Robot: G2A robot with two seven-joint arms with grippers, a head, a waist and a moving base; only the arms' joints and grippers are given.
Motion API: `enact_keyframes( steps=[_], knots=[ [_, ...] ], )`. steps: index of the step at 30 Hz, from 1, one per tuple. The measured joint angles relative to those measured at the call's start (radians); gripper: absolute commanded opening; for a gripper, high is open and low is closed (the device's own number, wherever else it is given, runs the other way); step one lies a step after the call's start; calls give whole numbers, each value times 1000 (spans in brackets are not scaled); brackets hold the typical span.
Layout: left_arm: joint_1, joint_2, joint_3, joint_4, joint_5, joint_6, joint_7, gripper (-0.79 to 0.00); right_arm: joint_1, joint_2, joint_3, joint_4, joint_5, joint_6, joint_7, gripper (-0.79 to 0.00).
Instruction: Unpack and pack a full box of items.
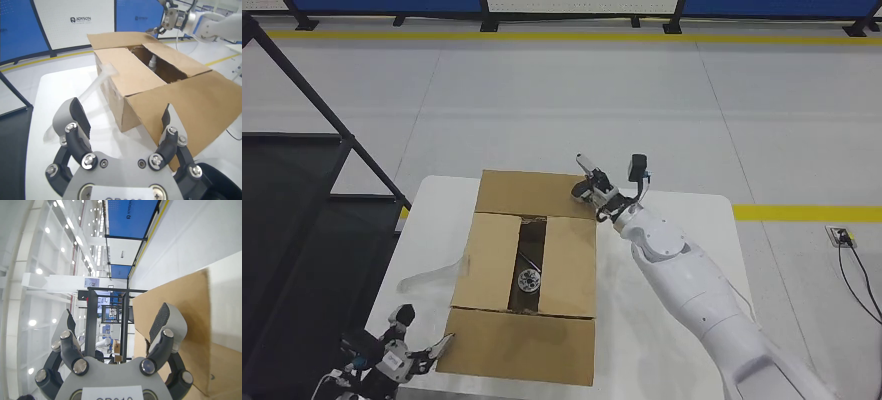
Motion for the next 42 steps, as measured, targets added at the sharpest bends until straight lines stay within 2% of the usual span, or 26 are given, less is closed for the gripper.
enact_keyframes(
  steps=[2,5,9,15,22,28,33,42],
  knots=[
    [-5,-1,-13,9,-59,11,-16,0,-26,6,11,-56,-13,-6,4,0],
    [-24,-5,-23,19,-130,84,-77,0,-74,18,22,-159,-51,15,28,0],
    [-55,-12,-3,31,-144,200,-131,0,-100,34,19,-235,-177,146,63,0],
    [-88,-18,27,64,-89,342,-149,0,-99,33,19,-229,-141,104,61,0],
    [-90,-18,29,61,-85,335,-154,0,-121,34,20,-242,-136,110,71,0],
    [-135,-24,96,49,8,405,-195,0,-109,24,-20,-239,-146,162,282,0],
    [-192,-32,172,94,60,416,-184,0,-69,-2,-69,-195,-151,182,392,0],
    [-229,-41,226,123,70,427,-171,0,4,-49,-129,-90,-182,206,427,0]
  ],
)
